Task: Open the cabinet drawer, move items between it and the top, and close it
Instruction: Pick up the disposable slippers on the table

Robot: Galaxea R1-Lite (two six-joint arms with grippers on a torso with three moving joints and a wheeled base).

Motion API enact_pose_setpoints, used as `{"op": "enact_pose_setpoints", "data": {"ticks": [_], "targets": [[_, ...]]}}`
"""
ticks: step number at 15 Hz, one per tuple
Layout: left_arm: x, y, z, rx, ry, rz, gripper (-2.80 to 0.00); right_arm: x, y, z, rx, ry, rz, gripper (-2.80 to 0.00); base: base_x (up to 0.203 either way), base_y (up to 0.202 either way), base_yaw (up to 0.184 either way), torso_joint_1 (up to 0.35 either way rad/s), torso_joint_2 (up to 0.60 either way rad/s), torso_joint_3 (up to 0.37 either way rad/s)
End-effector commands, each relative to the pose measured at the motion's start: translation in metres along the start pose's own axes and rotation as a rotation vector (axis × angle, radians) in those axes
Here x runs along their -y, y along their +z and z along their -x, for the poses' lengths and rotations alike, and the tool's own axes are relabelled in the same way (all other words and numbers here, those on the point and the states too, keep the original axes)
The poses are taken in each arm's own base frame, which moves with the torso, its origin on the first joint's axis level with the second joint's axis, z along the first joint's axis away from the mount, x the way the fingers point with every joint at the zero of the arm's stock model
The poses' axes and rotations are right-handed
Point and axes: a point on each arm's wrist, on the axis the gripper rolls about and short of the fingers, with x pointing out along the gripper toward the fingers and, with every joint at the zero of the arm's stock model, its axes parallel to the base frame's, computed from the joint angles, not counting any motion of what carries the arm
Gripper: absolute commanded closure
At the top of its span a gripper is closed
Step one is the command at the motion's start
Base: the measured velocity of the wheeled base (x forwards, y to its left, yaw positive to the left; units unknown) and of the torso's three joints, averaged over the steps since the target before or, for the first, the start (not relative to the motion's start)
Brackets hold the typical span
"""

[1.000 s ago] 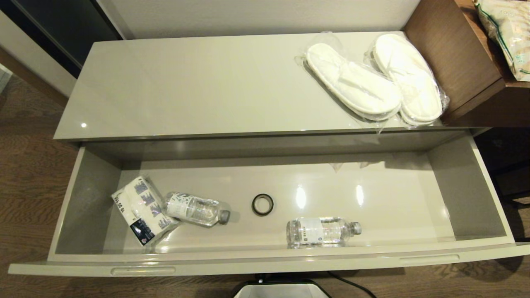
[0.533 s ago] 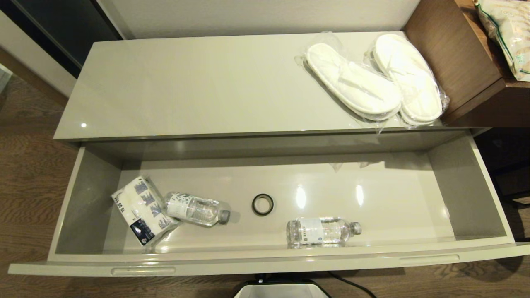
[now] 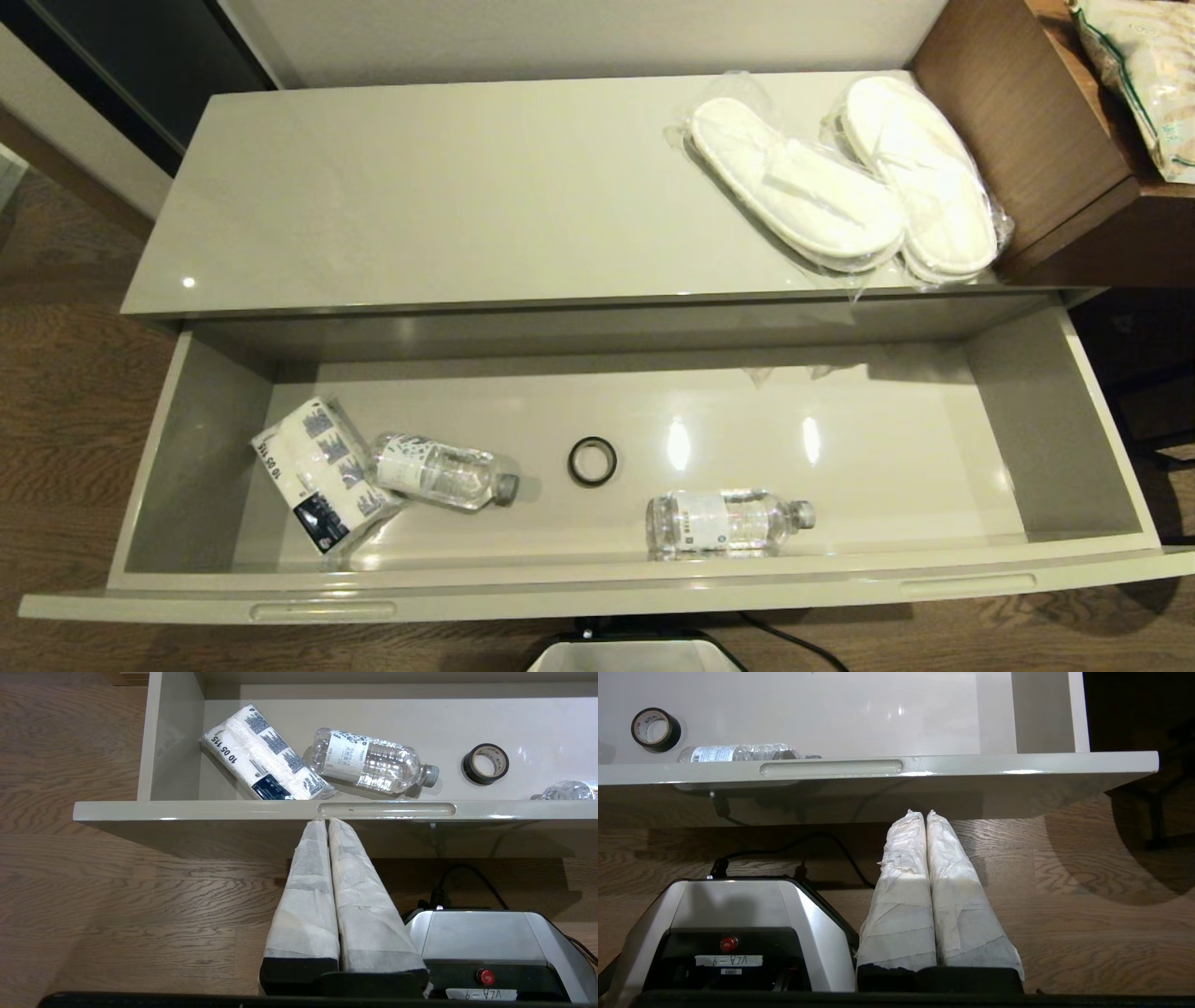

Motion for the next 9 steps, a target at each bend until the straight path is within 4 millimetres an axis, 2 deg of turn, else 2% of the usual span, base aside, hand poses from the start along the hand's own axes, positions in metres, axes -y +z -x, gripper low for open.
{"op": "enact_pose_setpoints", "data": {"ticks": [1, 9], "targets": [[0.0000, 0.0001, 0.0000, 0.001, 0.000, 0.000, 0.00, 0.0000, -0.0002, -0.0003, -0.006, 0.001, -0.001, 0.00, 0.000, 0.000, 0.000, 0.000, 0.00, 0.000], [0.0000, -0.0001, 0.0000, 0.000, 0.000, 0.000, 0.00, 0.0000, 0.0001, -0.0002, -0.006, 0.000, 0.007, 0.00, 0.000, 0.000, 0.000, 0.000, 0.00, 0.000]]}}
